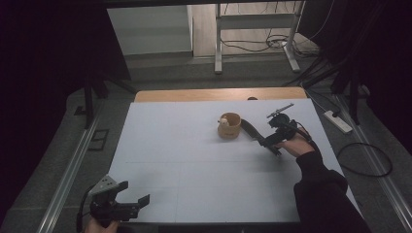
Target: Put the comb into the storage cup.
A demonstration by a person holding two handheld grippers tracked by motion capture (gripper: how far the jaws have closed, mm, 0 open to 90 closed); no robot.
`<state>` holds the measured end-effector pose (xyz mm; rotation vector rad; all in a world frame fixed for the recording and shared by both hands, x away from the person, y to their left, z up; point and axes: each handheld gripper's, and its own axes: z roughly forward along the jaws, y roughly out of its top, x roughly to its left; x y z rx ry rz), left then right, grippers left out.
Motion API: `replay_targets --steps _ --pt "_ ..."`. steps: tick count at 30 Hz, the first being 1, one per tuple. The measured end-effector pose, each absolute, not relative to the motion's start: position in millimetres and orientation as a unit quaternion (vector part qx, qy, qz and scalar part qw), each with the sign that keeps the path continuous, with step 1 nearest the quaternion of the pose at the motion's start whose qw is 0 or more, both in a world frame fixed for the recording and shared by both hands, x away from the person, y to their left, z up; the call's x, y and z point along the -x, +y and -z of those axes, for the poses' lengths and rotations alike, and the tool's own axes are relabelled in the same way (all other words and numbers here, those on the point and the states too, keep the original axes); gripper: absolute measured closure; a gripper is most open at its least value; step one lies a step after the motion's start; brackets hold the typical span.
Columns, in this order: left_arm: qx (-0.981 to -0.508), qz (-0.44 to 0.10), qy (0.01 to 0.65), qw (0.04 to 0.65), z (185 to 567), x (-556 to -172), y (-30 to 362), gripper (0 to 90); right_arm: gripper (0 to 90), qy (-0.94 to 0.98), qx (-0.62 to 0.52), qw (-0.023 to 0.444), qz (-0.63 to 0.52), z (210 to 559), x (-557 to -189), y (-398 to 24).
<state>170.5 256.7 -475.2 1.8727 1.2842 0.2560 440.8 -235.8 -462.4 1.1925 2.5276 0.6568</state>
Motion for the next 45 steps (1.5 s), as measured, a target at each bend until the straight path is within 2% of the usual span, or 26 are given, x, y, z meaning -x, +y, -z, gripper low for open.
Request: replay_targets --steps 29,43,45 --pt "-0.745 -0.101 0.511 0.416 475.3 -170.5 257.0 1.3 0.0 0.897 -0.398 0.112 -0.156 509.8 -448.1 -226.4" --pt "-0.746 -0.101 0.51 0.416 475.3 -170.7 256.8 1.3 0.0 0.888 -0.423 0.095 -0.153 510.2 -449.4 -228.3" --pt "-0.746 -0.101 0.51 0.416 475.3 -170.7 256.8 1.3 8.5 0.891 -0.417 0.093 -0.151 507.0 -448.8 -227.1"
